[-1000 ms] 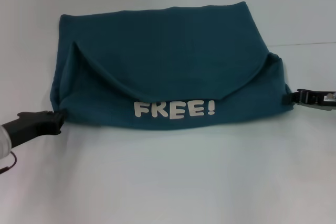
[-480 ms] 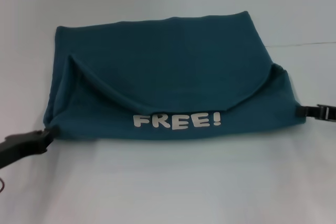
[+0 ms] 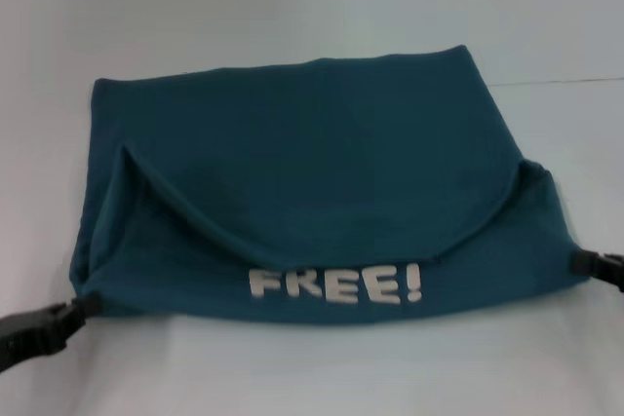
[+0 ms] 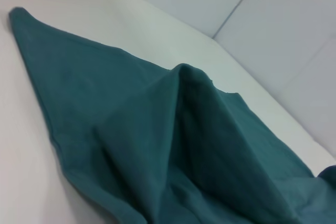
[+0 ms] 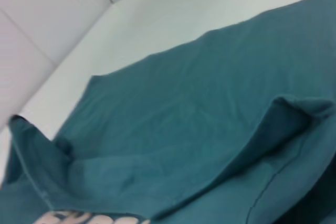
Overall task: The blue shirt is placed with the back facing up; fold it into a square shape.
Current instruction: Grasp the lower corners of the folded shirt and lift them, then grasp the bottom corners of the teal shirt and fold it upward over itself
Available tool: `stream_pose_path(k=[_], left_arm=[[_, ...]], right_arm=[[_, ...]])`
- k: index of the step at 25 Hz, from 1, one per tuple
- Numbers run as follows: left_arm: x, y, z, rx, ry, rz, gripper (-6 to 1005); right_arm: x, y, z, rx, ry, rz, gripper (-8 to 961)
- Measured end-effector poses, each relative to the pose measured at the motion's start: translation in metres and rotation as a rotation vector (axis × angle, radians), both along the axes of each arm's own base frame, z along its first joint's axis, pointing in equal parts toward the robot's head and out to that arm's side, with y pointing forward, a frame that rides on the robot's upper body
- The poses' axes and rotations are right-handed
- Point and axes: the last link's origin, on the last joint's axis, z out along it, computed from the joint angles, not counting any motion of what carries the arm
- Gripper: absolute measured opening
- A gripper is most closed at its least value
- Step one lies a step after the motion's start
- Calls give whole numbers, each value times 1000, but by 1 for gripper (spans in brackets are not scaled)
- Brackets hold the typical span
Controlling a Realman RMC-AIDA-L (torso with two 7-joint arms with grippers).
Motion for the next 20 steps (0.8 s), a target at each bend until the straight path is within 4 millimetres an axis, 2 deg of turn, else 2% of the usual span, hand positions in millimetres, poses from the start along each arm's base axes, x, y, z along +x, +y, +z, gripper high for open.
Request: stream_pose_path(k=[12, 20], left_arm=[[3, -23, -3, -124, -59, -31, 29], [8, -32, -4, -188, -79, -69, 35]], right_arm=[[21, -72, 13, 67, 61, 52, 38], [29, -101, 14, 68, 51, 55, 38]])
